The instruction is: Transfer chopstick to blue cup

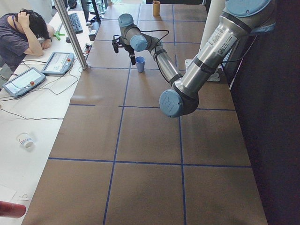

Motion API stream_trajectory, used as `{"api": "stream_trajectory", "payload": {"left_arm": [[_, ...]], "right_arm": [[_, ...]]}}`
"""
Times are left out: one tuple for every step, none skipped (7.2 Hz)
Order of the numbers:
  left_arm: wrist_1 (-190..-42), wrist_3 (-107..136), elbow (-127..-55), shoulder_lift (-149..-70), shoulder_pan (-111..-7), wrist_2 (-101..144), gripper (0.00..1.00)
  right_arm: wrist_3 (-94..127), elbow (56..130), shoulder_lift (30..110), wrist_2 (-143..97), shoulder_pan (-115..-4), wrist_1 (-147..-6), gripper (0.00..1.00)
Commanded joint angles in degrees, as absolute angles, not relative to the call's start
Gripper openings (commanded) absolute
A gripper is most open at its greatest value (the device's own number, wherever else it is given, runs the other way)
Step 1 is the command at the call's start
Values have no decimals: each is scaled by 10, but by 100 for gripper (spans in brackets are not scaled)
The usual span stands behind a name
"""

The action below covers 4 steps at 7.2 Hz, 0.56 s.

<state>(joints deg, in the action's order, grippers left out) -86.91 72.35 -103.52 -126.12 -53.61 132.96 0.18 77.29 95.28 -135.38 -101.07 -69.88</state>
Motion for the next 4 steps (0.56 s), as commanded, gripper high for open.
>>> {"api": "stream_trajectory", "payload": {"left_arm": [[-869,725,-1034,-1260,-535,1329,100],[-870,726,-1034,-1261,-535,1328,100],[-870,727,-1035,-1261,-535,1329,100],[-871,726,-1034,-1261,-535,1328,100]], "right_arm": [[2,786,947,-1358,-1029,-700,0],[0,808,948,-1362,-1052,-707,0],[-1,832,951,-1367,-1075,-721,0],[-2,876,954,-1367,-1088,-746,0]]}}
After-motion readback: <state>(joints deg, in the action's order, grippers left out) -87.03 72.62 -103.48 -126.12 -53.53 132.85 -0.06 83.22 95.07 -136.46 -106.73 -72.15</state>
